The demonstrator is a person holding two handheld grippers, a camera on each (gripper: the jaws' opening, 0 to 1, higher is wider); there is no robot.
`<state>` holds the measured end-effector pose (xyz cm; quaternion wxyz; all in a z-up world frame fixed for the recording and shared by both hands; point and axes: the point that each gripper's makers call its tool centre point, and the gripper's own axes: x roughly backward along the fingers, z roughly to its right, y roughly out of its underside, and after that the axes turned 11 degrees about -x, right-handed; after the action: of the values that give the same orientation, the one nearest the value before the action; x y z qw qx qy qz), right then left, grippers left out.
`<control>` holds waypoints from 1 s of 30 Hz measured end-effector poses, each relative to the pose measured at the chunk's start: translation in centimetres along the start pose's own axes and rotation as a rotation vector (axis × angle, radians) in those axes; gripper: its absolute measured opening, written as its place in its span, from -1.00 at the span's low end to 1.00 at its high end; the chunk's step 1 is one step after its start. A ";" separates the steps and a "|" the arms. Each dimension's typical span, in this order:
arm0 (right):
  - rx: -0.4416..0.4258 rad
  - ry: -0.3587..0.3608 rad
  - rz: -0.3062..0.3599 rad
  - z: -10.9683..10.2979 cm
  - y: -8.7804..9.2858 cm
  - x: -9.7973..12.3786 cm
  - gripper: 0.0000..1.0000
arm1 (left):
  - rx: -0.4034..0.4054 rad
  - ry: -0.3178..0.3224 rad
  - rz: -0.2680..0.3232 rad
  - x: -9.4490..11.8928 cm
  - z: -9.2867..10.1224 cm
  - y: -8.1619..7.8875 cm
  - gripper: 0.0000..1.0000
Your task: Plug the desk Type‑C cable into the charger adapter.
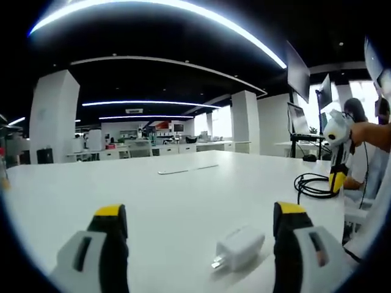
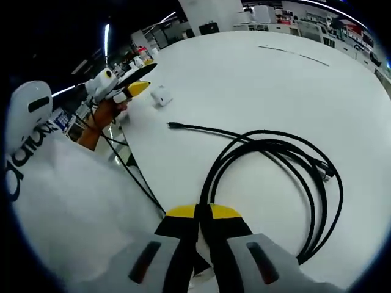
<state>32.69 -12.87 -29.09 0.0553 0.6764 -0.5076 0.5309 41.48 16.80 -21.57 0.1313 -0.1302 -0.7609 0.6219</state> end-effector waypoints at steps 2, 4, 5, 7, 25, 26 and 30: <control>-0.002 0.001 -0.002 0.0 0.1 -0.1 -0.92 | 0.002 0.000 -0.003 0.1 0.0 0.1 0.99; 0.000 0.001 0.003 0.0 0.0 -0.1 -0.92 | 0.003 0.001 -0.002 0.1 0.0 0.1 0.99; 0.002 -0.001 0.003 -0.1 0.0 -0.1 -0.92 | 0.020 0.001 0.004 0.2 -0.1 0.1 0.99; 0.008 -0.006 0.001 -0.2 0.1 -0.2 -0.91 | 0.040 0.006 0.014 0.2 0.0 -0.1 0.99; 0.141 0.016 0.074 0.0 -1.8 0.3 -0.83 | -0.044 0.072 -0.001 0.0 0.9 0.1 0.85; 0.190 0.023 0.081 0.1 -2.2 0.3 -0.83 | -0.071 0.090 -0.001 0.0 1.1 0.1 0.78; 0.337 0.047 0.086 -0.4 -3.3 -0.1 -0.83 | -0.180 0.157 -0.017 0.0 2.2 0.1 0.50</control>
<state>34.88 -10.95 -27.47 -0.0697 0.6411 -0.4384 0.6260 40.68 14.84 -22.06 0.1837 -0.1833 -0.8021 0.5379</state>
